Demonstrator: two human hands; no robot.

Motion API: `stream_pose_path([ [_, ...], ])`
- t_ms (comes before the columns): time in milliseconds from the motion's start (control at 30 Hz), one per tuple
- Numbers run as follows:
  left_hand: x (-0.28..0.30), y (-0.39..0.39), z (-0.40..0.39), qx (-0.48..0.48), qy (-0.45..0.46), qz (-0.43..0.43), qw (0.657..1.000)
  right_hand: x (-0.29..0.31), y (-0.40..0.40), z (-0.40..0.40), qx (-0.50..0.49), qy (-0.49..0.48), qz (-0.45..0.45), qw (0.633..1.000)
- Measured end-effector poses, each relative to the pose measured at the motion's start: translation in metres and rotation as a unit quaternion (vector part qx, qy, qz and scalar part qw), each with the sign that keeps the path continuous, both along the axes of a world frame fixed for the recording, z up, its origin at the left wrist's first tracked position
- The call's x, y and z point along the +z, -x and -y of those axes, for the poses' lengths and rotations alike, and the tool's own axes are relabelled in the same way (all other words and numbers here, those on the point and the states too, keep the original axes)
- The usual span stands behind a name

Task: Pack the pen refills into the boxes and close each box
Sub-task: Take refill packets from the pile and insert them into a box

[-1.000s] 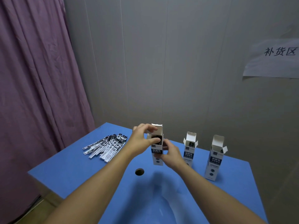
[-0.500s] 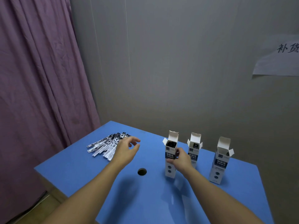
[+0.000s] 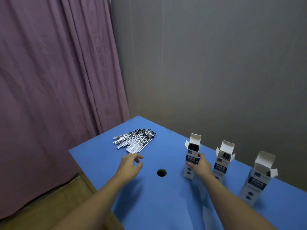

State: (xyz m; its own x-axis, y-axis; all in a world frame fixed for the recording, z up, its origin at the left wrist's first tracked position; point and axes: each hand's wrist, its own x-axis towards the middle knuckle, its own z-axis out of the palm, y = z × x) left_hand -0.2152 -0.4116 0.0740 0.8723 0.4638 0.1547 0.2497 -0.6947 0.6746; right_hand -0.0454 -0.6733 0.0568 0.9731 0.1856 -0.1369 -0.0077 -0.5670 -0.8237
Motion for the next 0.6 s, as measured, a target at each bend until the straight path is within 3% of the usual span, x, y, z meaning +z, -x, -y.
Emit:
stream_pose_path([
  [200,-0.007,0.010,-0.006,0.023,-0.036,-0.026,0.999,0.004,0.022,0.014,0.010,0.192,-0.062,0.979],
  [300,-0.011,0.014,-0.009,0.046,-0.041,-0.048,0.997,0.004,0.038,0.014,0.064,0.286,-0.068,0.954],
  [467,-0.013,0.024,-0.011,0.041,-0.082,-0.107,0.990,0.012,0.066,0.000,0.197,0.371,-0.062,0.906],
  [600,-0.004,0.038,-0.020,0.046,-0.110,-0.145,0.982,0.027,0.075,-0.026,0.281,0.378,-0.034,0.881],
])
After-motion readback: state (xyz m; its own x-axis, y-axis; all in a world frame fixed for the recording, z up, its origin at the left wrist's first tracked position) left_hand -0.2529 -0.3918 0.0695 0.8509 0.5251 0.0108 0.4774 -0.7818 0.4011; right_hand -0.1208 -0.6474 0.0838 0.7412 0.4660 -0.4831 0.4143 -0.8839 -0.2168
